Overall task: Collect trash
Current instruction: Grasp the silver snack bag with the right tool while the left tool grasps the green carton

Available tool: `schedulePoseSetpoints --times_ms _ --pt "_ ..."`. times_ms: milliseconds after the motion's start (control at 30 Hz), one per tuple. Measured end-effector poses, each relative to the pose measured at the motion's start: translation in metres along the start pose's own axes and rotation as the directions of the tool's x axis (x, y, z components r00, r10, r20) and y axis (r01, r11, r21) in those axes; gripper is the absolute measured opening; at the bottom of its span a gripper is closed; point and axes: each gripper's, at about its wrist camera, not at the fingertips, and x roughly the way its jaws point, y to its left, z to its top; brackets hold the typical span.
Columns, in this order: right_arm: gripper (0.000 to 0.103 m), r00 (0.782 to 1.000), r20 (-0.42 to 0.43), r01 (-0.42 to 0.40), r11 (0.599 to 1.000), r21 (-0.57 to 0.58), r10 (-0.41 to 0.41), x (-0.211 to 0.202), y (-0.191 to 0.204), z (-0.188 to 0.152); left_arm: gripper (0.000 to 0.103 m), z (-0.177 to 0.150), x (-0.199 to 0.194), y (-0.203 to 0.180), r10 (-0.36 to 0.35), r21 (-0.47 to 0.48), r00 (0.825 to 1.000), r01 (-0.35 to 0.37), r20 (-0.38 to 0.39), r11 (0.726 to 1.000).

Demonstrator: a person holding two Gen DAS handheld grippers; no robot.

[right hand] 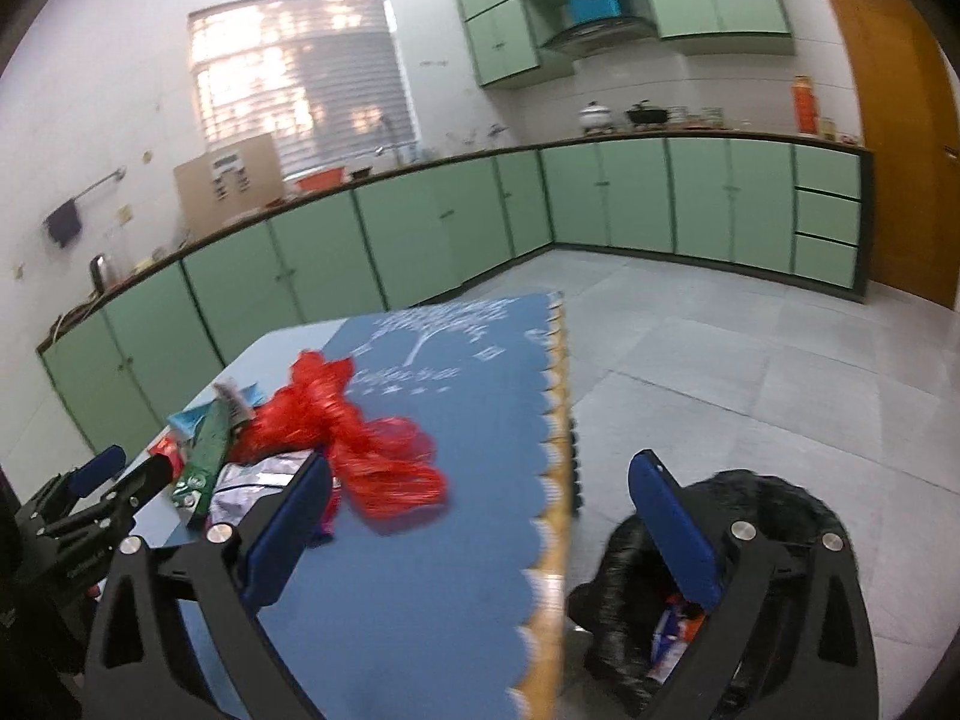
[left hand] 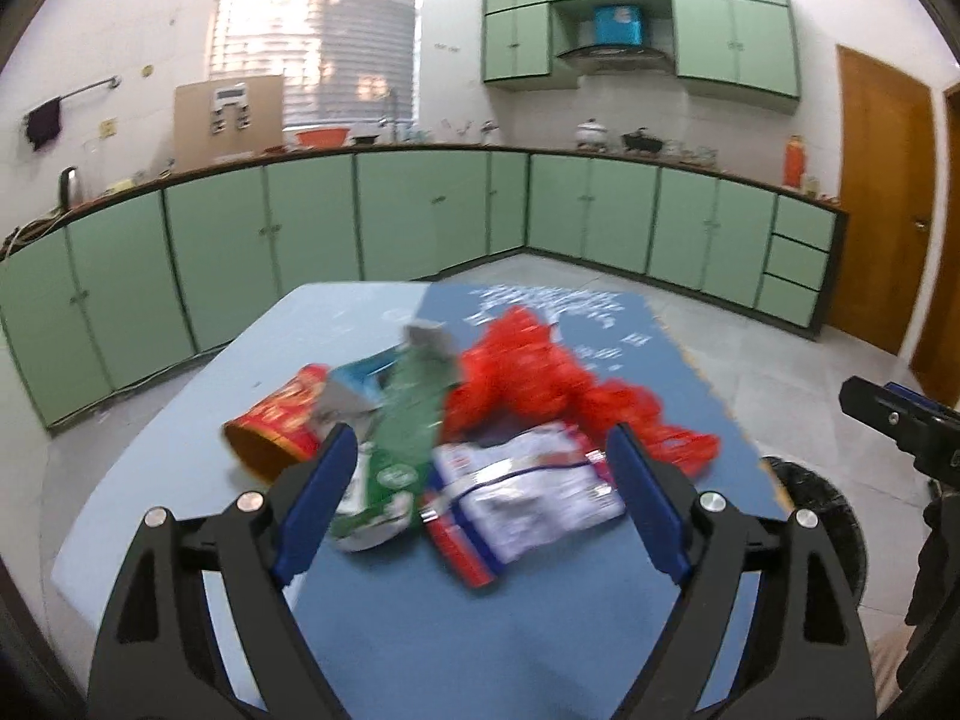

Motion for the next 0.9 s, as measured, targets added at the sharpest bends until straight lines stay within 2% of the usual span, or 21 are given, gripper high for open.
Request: schedulePoseSetpoints --times_ms 133,367,567,700,900 --pt "0.091 0.999 -0.032 -0.012 0.999 -0.041 0.011 0.027 0.019 -0.006 0.082 -0.005 0.006 0.017 0.030 -0.018 0.999 -0.031 -0.017 0.999" --pt "0.080 0.990 -0.125 -0.064 0.996 -0.056 0.057 0.073 0.037 -0.014 0.081 -0.011 0.017 0.024 0.043 -0.032 0.999 -0.044 -0.032 0.999" --pt "0.079 0.987 -0.140 -0.092 0.993 -0.072 0.081 0.089 0.056 -0.012 0.078 -0.010 0.038 0.031 0.067 -0.042 0.996 -0.069 -0.052 0.997" --pt "0.078 0.986 -0.147 -0.093 0.993 -0.067 0.082 0.092 0.057 -0.015 0.077 -0.006 0.052 0.039 0.069 -0.057 0.995 -0.073 -0.070 0.996" --pt "0.078 0.988 -0.138 -0.082 0.995 -0.052 0.074 0.090 0.050 -0.013 0.070 -0.001 0.073 0.032 0.060 -0.036 0.991 -0.065 -0.119 0.997"
